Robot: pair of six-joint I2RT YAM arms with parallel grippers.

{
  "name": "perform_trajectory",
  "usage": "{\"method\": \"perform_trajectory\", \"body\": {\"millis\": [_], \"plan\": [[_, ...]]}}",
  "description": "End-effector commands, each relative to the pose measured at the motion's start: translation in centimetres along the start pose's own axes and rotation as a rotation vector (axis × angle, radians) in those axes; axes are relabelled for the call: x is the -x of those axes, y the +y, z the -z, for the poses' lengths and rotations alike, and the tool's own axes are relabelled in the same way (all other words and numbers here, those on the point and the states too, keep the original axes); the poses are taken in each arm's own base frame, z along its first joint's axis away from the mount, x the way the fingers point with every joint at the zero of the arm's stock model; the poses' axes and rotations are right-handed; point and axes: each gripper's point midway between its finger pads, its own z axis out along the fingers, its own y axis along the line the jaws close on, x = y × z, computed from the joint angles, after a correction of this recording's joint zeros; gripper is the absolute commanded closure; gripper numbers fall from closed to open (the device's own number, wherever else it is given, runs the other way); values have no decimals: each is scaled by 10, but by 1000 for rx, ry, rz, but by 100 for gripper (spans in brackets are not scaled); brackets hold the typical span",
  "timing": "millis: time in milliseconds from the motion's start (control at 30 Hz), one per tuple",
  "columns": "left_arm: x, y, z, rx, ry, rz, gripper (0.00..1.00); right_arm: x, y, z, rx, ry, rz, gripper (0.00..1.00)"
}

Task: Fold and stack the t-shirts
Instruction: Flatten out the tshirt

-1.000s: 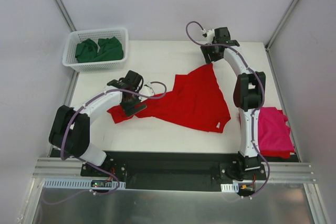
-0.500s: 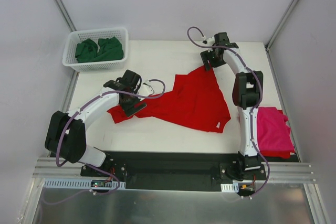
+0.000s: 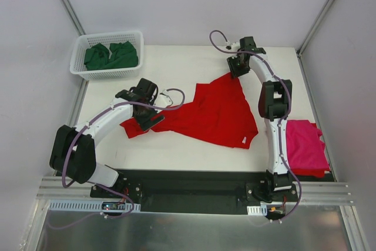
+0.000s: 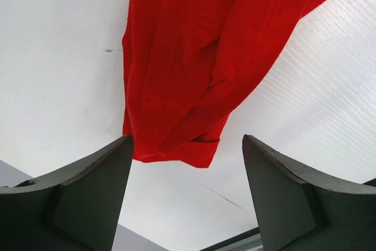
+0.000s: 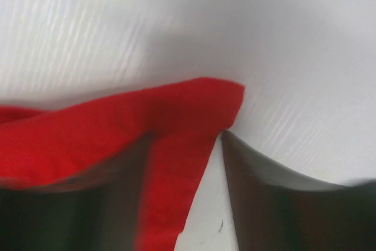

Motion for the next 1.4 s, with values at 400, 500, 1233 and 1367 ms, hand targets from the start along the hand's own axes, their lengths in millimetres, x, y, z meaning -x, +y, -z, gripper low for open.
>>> {"method": "perform_trajectory", "body": {"millis": [400, 500, 1233, 1367], "plan": [[-9, -4, -6, -25, 65, 15, 25, 13, 9, 47, 32, -44, 42, 99], [-8, -3, -12, -36, 89, 10, 25, 18, 11, 63, 32, -67, 49, 99], [4, 25, 11, 111, 73, -18, 100, 17, 16, 83, 41, -75, 63, 99], [8, 45, 54, 255, -9, -11, 100, 17, 13, 84, 22, -76, 72, 99]]}}
